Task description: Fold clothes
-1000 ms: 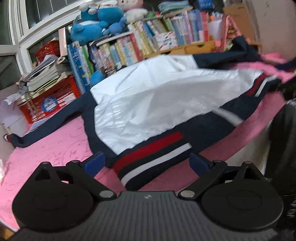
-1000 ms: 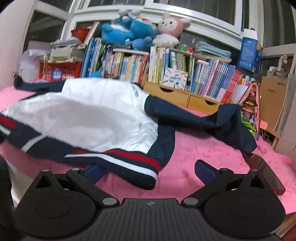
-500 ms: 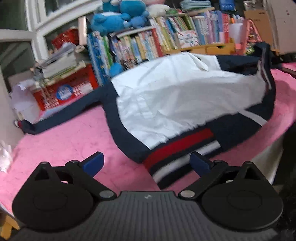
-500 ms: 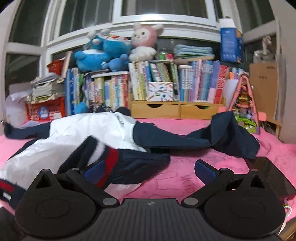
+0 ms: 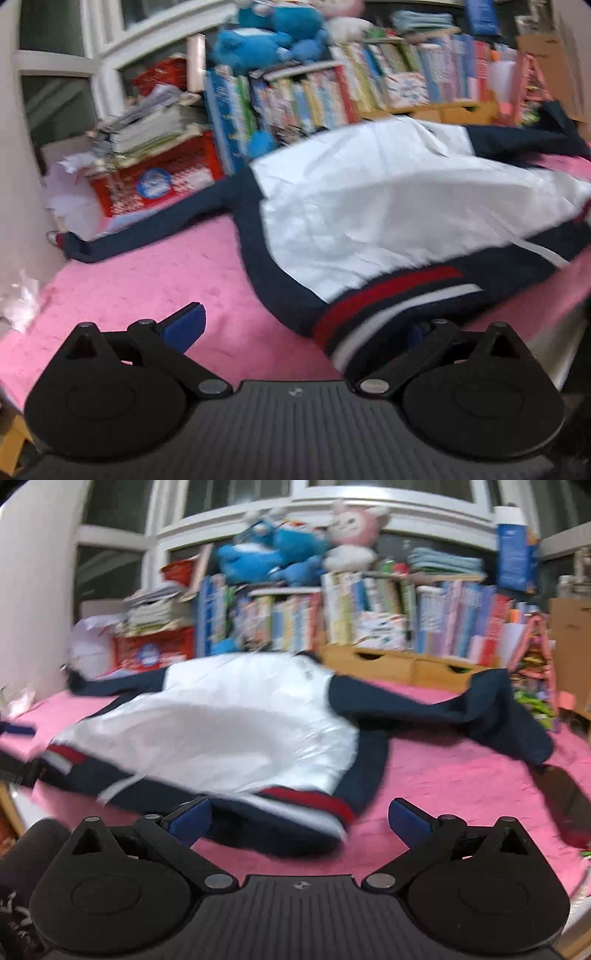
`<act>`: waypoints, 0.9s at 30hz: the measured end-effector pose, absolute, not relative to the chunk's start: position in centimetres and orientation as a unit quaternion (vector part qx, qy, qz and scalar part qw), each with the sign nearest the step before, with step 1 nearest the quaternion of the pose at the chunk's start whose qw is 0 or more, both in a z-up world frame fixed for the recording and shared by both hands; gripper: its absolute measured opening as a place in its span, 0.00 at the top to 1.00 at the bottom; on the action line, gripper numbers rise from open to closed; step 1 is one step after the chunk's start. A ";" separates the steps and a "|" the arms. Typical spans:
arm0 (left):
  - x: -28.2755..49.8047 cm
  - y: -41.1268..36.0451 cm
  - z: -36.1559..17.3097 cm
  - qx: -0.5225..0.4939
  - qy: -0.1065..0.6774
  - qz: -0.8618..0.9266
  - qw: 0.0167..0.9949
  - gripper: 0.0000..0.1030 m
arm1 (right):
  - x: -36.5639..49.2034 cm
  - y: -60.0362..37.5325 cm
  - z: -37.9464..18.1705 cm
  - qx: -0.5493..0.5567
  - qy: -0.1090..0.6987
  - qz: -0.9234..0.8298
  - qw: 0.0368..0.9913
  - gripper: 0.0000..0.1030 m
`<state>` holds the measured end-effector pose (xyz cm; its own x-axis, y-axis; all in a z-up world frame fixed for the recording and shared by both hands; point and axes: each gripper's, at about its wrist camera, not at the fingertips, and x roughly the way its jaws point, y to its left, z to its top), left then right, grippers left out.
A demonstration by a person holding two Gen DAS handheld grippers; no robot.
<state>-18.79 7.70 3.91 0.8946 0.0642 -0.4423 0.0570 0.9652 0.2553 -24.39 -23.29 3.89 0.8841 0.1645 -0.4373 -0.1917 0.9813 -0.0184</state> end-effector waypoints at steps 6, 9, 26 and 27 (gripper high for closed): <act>-17.8 8.2 4.3 0.128 0.226 0.027 0.965 0.00 | -23.1 -20.3 3.2 -0.072 0.232 0.106 0.964 0.00; -17.3 8.3 5.2 0.121 0.216 0.023 0.968 0.00 | -23.4 -18.7 3.4 -0.097 0.220 0.150 0.959 0.00; -14.3 7.5 10.7 0.096 0.165 0.024 0.981 0.00 | -20.9 -10.5 5.6 -0.117 0.167 0.265 0.943 0.00; -14.4 7.5 10.6 0.101 0.163 0.028 0.981 0.00 | -20.9 -10.5 5.5 -0.118 0.165 0.248 0.947 0.00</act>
<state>-14.37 7.52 10.62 0.9450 0.0874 -0.3150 -0.0215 0.9781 0.2070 -20.86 -10.53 5.51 0.8227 0.4307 -0.3710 -0.5086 0.8491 -0.1422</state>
